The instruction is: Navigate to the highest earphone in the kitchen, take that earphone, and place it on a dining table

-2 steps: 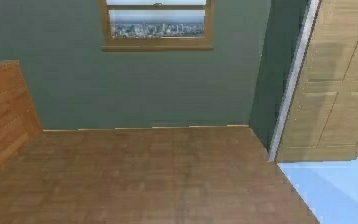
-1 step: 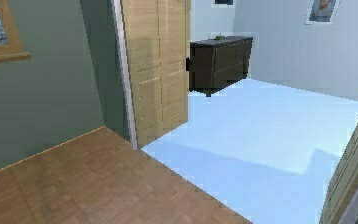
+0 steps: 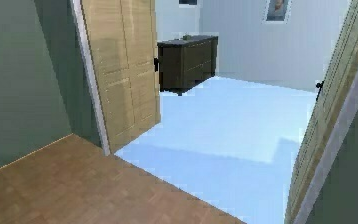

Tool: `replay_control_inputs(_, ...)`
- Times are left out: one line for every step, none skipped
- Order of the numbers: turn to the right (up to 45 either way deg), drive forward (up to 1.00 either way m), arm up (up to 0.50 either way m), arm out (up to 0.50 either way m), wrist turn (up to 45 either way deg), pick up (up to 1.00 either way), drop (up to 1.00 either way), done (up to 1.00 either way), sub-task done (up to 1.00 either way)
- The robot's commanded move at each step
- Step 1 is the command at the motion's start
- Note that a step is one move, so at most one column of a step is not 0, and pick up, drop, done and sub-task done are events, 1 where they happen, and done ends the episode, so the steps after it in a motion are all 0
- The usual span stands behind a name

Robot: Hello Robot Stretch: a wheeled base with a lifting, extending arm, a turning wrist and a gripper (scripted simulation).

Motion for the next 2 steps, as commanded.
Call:
replay_control_inputs(0.0, 0.90, 0.00, 0.00, 0.0, 0.00, 0.00, 0.00, 0.00)
replay_control_inputs(33.0, 0.00, 0.00, 0.00, 0.0, 0.00, 0.00, 0.00, 0.00)
